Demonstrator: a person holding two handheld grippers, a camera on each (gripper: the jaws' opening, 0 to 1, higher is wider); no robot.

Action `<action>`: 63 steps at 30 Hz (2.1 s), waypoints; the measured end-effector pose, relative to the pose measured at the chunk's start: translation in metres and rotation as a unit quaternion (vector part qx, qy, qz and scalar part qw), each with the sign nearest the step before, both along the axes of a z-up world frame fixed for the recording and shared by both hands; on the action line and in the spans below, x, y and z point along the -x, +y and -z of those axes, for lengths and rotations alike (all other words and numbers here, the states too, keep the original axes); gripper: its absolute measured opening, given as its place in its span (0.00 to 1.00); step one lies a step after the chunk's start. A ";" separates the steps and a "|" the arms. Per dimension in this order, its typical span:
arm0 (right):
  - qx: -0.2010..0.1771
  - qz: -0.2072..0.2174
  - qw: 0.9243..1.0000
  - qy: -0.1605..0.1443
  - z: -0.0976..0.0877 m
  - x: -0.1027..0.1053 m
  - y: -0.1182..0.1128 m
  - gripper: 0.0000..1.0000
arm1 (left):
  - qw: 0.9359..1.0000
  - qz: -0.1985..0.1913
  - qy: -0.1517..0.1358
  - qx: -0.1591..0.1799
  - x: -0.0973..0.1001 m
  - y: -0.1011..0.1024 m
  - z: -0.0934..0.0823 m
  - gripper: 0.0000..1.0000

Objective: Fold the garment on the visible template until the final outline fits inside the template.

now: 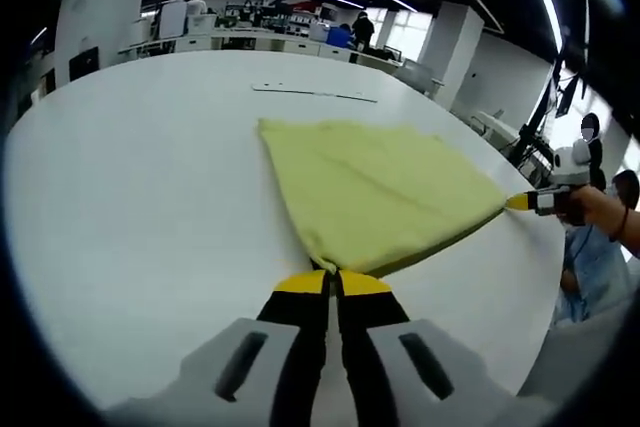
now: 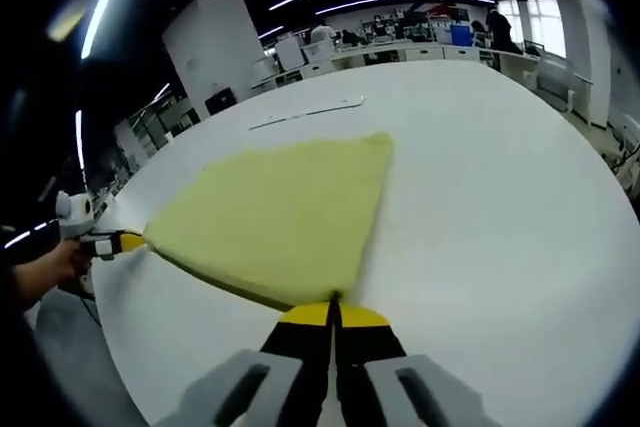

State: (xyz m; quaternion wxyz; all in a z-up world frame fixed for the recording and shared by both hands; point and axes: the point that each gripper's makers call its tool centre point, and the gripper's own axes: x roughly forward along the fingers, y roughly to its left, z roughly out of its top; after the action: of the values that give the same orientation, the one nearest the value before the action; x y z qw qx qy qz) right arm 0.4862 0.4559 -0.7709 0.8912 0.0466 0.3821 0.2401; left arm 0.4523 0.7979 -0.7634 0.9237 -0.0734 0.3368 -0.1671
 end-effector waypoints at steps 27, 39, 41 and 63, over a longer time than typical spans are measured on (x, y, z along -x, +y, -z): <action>0.042 -0.013 0.999 -0.016 -0.015 0.010 -0.015 0.00 | 0.994 0.074 -0.015 -0.082 0.010 0.005 -0.002 0.00; 0.035 -0.007 0.999 -0.003 -0.013 0.029 -0.010 0.00 | 0.985 0.125 -0.023 -0.117 0.023 0.006 -0.002 0.00; 0.033 -0.005 0.999 0.001 -0.012 0.033 -0.010 0.00 | 0.982 0.139 -0.024 -0.129 0.026 0.006 -0.001 0.00; 0.033 -0.006 0.999 0.012 -0.011 0.033 -0.014 0.00 | 0.993 0.088 0.002 -0.081 0.028 0.005 0.011 0.00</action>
State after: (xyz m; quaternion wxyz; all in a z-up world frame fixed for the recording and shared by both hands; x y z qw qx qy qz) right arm 0.4536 0.4417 -0.7600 0.8862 0.0181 0.4007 0.2320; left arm 0.4241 0.8033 -0.7740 0.9078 0.0315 0.3561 -0.2193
